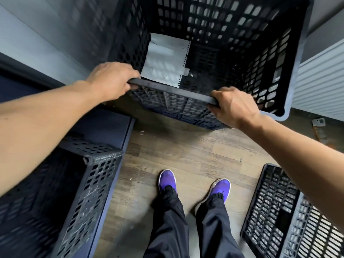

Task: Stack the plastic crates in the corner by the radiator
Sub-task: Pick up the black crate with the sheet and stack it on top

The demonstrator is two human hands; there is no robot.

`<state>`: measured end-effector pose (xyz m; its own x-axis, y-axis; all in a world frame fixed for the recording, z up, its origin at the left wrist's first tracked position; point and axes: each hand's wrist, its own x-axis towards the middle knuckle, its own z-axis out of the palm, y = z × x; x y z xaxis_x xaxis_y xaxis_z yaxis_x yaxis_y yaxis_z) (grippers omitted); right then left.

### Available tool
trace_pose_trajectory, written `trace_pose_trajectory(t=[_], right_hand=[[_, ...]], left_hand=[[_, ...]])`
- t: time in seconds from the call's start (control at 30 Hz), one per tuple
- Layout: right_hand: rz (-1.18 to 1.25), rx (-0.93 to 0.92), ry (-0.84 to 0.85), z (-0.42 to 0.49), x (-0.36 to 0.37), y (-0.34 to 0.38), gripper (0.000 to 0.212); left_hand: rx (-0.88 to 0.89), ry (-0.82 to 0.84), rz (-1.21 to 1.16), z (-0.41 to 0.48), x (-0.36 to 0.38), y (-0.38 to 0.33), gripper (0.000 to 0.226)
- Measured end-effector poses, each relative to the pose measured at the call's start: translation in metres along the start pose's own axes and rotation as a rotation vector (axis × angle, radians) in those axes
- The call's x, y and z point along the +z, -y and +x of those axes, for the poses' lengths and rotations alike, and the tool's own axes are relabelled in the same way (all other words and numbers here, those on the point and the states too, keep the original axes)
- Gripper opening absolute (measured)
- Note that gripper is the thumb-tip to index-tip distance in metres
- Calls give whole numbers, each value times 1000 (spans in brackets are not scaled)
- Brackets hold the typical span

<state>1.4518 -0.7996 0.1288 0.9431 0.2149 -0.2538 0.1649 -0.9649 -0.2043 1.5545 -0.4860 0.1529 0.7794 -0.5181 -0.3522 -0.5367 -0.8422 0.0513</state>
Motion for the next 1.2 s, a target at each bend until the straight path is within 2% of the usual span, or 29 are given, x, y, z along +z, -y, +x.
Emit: trace_pose_trajectory(t=[0.13, 0.23, 0.37, 0.63, 0.77, 0.9, 1.07, 1.2], right_hand=[[86, -35, 37, 23, 1, 35, 30], [42, -44, 71, 47, 0, 59, 26], [96, -42, 134, 68, -1, 80, 19], [26, -15, -56, 60, 7, 86, 16], [24, -23, -64, 64, 7, 86, 16], [31, -31, -24, 74, 9, 84, 15], [64, -58, 28, 72, 7, 80, 15], [94, -78, 14, 57, 5, 71, 22]], left_hand=[[53, 41, 78, 4, -3, 18, 29], [46, 60, 102, 4, -3, 20, 22], [92, 14, 199, 2, -5, 21, 19], [123, -30, 365, 8, -9, 20, 31], [149, -39, 340, 12, -6, 27, 31], [91, -14, 233, 16, 1, 31, 13], [43, 8, 85, 17, 11, 32, 7], [69, -1, 3, 17, 16, 16, 40]])
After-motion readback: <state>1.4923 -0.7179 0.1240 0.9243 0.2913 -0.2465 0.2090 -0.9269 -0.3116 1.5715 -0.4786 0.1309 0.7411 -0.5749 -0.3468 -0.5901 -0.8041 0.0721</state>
